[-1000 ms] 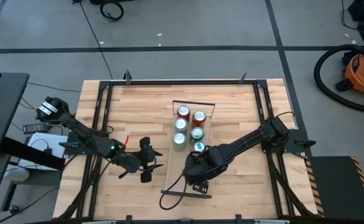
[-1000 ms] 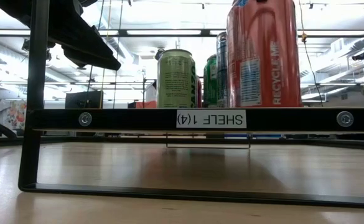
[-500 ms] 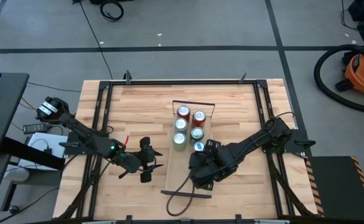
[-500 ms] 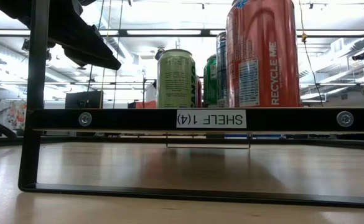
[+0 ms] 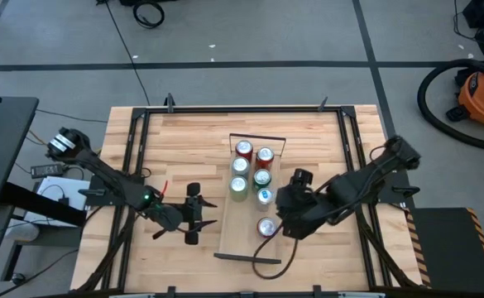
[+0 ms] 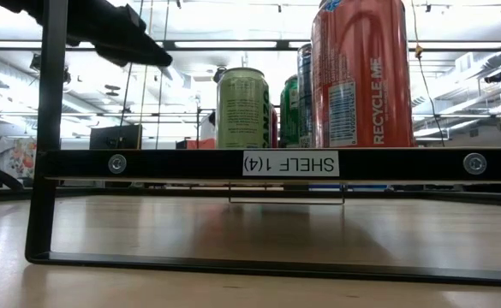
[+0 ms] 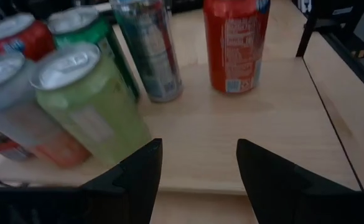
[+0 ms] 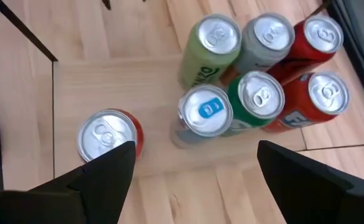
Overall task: Place canned beverage on shelf
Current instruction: Return to Home Position
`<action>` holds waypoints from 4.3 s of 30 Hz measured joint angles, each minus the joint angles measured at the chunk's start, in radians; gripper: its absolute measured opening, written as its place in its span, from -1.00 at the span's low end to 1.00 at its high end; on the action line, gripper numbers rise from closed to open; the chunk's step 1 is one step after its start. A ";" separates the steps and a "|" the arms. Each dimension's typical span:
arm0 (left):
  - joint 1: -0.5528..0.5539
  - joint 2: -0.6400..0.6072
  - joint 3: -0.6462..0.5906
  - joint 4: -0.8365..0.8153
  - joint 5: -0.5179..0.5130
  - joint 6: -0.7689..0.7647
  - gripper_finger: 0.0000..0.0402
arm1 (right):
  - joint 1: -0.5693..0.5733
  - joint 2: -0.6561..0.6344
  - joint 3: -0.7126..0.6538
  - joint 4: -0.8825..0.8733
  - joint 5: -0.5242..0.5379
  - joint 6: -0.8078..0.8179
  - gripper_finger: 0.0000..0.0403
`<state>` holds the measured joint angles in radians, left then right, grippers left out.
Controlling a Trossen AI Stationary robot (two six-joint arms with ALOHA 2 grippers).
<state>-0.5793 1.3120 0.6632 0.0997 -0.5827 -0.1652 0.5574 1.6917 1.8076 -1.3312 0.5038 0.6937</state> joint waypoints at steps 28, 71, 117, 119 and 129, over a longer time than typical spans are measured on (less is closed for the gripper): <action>0.264 -0.299 -0.256 0.242 0.108 0.136 0.08 | -0.045 -0.915 -1.254 1.077 0.133 -0.242 0.73; 0.329 -0.810 -0.446 0.124 0.045 0.132 -0.01 | -0.367 -1.688 -1.749 1.233 -0.066 -0.391 0.73; 0.227 -1.285 -0.596 -0.053 0.280 -0.112 -0.10 | -0.385 -1.685 -1.749 1.233 0.098 -0.383 0.73; 0.227 -1.285 -0.596 -0.052 0.280 -0.112 -0.10 | -0.385 -1.685 -1.749 1.233 0.098 -0.382 0.73; 0.227 -1.285 -0.596 -0.053 0.278 -0.109 -0.10 | -0.385 -1.685 -1.749 1.233 0.098 -0.382 0.73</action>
<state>-0.3523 0.0269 0.0669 0.0471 -0.3042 -0.2741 0.1722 0.0067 0.0589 -0.0985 0.6014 0.3114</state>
